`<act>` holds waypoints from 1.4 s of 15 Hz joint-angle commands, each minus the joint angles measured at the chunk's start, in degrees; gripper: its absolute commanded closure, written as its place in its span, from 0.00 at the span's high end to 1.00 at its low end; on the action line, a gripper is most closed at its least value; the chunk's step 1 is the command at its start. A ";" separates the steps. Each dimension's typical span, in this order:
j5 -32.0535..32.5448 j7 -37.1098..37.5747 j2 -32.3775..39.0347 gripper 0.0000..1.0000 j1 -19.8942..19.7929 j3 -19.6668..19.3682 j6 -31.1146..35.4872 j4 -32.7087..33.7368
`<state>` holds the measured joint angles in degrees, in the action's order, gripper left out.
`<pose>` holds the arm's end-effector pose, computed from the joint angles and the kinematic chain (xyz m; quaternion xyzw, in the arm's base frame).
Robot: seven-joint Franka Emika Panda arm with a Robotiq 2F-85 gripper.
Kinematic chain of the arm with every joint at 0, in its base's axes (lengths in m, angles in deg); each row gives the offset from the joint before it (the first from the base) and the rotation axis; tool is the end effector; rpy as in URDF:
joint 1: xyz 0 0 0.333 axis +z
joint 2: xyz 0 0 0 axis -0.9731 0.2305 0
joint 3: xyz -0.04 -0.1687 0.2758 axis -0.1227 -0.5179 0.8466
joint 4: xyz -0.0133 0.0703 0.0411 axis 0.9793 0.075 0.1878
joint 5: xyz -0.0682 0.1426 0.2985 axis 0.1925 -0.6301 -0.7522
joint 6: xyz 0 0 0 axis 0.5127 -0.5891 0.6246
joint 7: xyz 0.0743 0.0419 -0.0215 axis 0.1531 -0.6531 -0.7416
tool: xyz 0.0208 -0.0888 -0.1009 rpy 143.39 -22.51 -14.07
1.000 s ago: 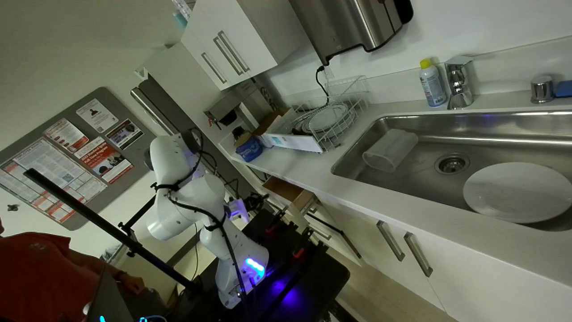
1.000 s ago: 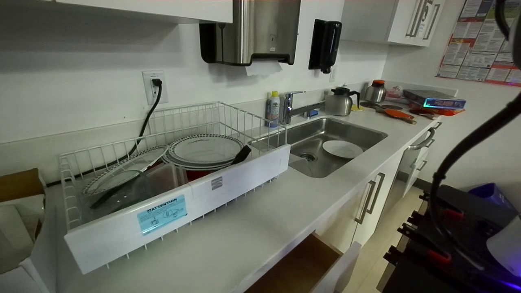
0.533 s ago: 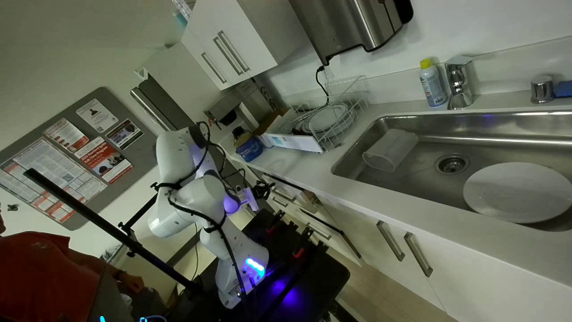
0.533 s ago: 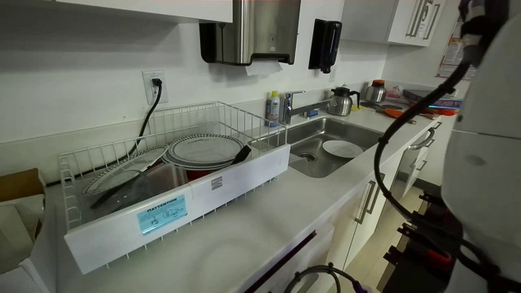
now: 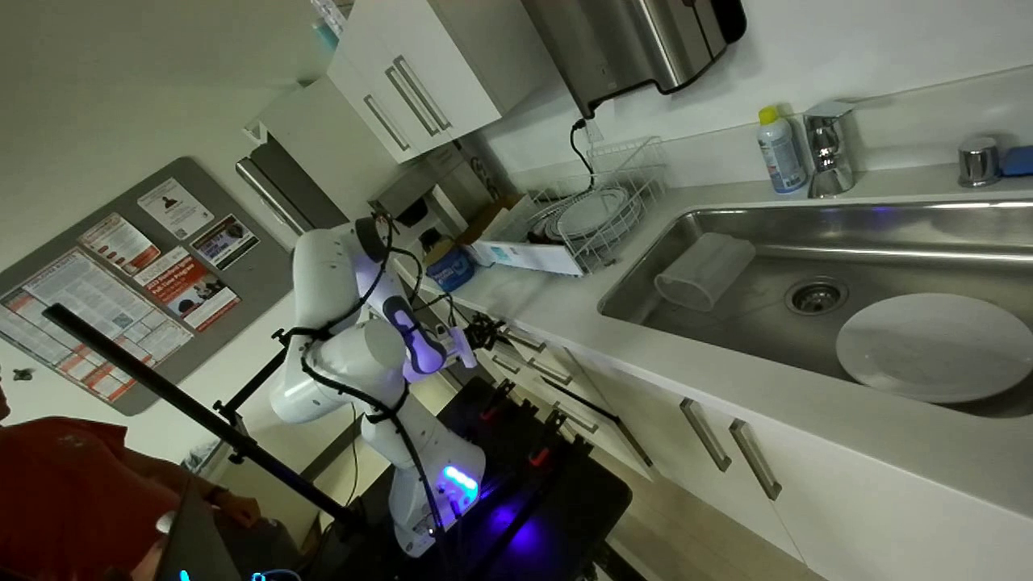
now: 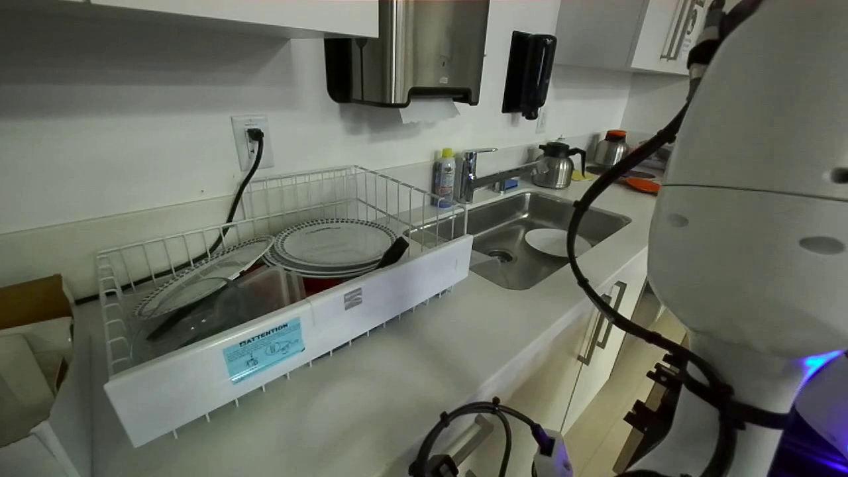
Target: Open the top left kitchen drawer, remove the object, put it in the plate holder and close the drawer
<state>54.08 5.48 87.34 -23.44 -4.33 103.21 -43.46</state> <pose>0.2776 0.4436 0.0350 0.5419 0.6069 0.3438 0.4689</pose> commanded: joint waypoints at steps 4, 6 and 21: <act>-5.97 -10.79 -8.14 0.00 -1.60 8.64 -4.27 -5.15; -10.70 -14.74 -11.95 0.00 -1.43 12.39 -5.27 -6.96; -34.49 -7.52 -49.01 0.00 -5.22 25.88 11.55 -31.14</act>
<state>23.58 -4.10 48.71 -26.70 19.73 110.31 -68.62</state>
